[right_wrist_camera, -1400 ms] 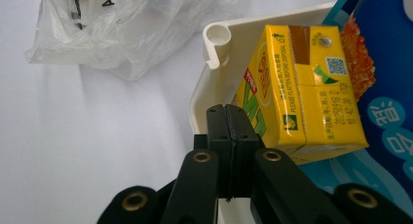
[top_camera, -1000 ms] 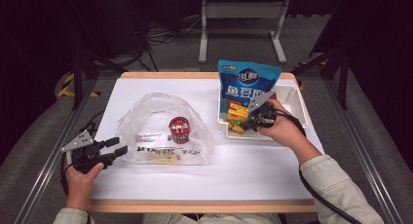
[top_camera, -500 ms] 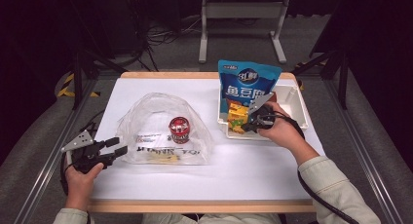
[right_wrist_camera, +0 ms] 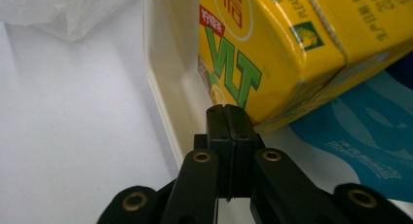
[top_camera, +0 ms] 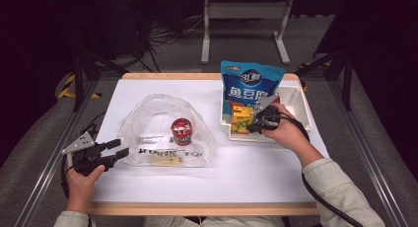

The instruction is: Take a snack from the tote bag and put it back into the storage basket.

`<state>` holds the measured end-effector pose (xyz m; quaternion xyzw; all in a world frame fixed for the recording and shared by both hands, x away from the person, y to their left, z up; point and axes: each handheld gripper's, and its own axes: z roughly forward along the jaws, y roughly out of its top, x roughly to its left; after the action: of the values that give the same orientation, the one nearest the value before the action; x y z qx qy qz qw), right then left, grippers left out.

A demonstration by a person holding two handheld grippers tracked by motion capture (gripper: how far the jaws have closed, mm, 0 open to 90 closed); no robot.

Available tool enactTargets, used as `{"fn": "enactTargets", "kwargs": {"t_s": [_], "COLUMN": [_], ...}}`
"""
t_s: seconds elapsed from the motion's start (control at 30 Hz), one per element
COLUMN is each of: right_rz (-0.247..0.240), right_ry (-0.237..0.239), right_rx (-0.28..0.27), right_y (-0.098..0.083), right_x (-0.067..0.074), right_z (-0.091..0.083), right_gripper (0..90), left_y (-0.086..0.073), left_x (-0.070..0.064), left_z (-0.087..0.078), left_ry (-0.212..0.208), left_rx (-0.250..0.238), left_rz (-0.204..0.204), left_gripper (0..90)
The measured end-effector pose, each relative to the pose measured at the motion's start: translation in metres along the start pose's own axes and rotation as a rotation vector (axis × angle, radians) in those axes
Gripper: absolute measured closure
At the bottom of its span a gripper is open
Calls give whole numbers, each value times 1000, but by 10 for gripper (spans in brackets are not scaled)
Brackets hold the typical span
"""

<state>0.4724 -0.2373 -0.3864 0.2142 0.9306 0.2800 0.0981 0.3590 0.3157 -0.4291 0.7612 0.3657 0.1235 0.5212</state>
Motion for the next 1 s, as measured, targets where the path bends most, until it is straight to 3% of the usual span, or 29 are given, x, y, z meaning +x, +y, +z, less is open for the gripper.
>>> {"fn": "enactTargets", "kwargs": {"t_s": [0.3,0.63,0.8,1.0], "right_rz": [9,17,46,65], "right_ry": [-11,7,-35,-70], "right_rx": [3,3,50,34], "right_y": [-2,0,-8,-9], "right_x": [-2,1,-4,-9], "right_z": [0,-5,-7,-6], "right_gripper": [900,900,900,900], "left_y": [0,0,0,1], "left_x": [0,0,0,0], "left_z": [0,0,0,1], "left_ry": [2,1,1,1], "left_rx": [0,-2,2,3], "left_rz": [4,4,2,3], "left_gripper": [429,429,429,428]}}
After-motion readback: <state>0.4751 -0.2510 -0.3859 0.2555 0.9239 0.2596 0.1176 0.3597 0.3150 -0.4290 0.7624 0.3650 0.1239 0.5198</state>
